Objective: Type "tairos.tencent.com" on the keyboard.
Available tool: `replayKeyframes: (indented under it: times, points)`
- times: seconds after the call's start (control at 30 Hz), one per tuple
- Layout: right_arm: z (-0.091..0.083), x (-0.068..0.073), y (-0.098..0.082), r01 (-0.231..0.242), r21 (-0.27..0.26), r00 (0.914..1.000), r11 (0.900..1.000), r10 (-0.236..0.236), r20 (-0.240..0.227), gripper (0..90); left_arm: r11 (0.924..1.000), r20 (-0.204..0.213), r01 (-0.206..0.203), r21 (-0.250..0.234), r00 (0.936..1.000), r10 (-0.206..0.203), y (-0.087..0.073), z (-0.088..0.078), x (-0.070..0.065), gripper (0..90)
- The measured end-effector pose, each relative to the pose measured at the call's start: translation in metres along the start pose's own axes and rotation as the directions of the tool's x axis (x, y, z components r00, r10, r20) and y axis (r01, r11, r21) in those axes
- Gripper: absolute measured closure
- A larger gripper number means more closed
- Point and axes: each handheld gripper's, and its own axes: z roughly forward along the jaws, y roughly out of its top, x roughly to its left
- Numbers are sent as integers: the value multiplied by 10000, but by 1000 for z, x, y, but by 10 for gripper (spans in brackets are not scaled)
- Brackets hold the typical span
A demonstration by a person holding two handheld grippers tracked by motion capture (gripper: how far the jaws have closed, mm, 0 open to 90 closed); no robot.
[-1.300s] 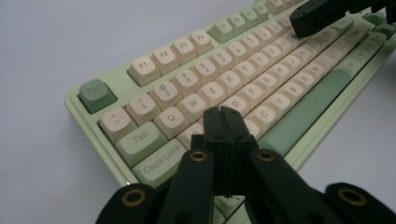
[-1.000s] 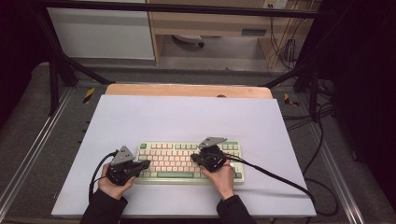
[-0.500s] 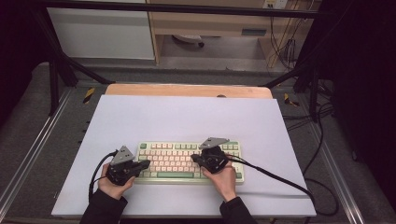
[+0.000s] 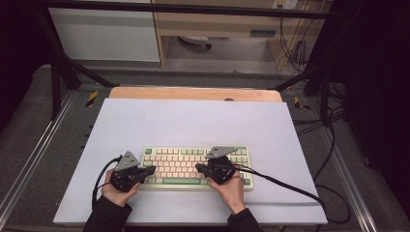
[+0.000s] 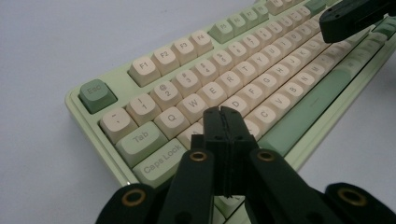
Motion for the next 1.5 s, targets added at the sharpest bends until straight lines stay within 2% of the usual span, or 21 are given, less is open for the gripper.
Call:
replayKeyframes:
  times: [0.43,1.03,1.13,1.3,1.5]
  points:
    - [8,6,-4,-60,5,9991,10000,60,-427,900,10000,3,-11,8,10000,11,0,1,-1,898]
    - [18,7,-11,6,208,9989,9998,4,-467,900,10000,13,-15,27,10000,15,0,1,-1,898]
    - [17,7,-10,-8,247,9989,9997,19,-466,900,10000,15,-21,30,10000,21,0,1,-1,898]
    - [11,7,-7,-4,5,9989,10000,4,-479,900,10000,19,-7,7,10000,7,0,1,-1,898]
    - [-2,4,-2,154,-91,9997,9998,-155,-192,898,10000,38,-19,-22,10000,19,0,-1,-1,897]
